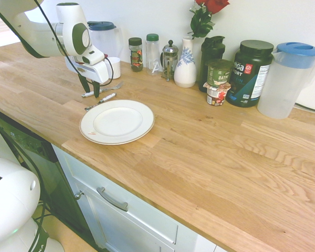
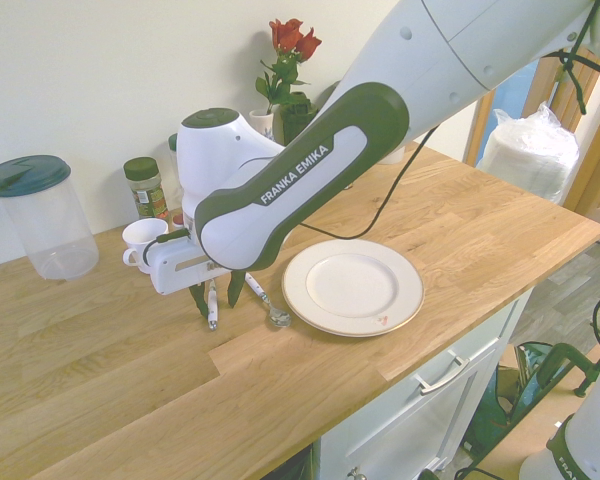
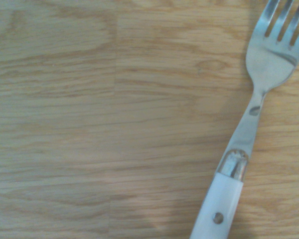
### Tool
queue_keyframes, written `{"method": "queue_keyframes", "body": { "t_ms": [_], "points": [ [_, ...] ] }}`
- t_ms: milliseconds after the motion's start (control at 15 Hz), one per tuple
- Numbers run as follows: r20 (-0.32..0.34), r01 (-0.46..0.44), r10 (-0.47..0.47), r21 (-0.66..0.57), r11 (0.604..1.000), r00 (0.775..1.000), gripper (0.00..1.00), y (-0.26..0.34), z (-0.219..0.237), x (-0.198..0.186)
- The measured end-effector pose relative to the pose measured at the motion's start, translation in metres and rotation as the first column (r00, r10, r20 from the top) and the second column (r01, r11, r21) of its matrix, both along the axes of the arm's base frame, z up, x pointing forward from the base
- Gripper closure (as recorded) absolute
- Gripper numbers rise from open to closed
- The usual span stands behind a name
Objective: Put the fork into the plate
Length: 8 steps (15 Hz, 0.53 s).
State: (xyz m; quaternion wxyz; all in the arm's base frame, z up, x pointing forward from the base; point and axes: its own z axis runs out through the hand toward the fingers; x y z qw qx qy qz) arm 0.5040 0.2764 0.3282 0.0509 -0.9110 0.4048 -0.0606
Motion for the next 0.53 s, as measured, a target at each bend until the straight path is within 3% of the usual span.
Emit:
{"method": "queue_keyframes", "body": {
  "t_ms": [533],
  "points": [
    [-0.001,0.01,-0.01,-0.004,1.0,1.0,1.0,-0.0061,0.0,0.0034]
  ]
}}
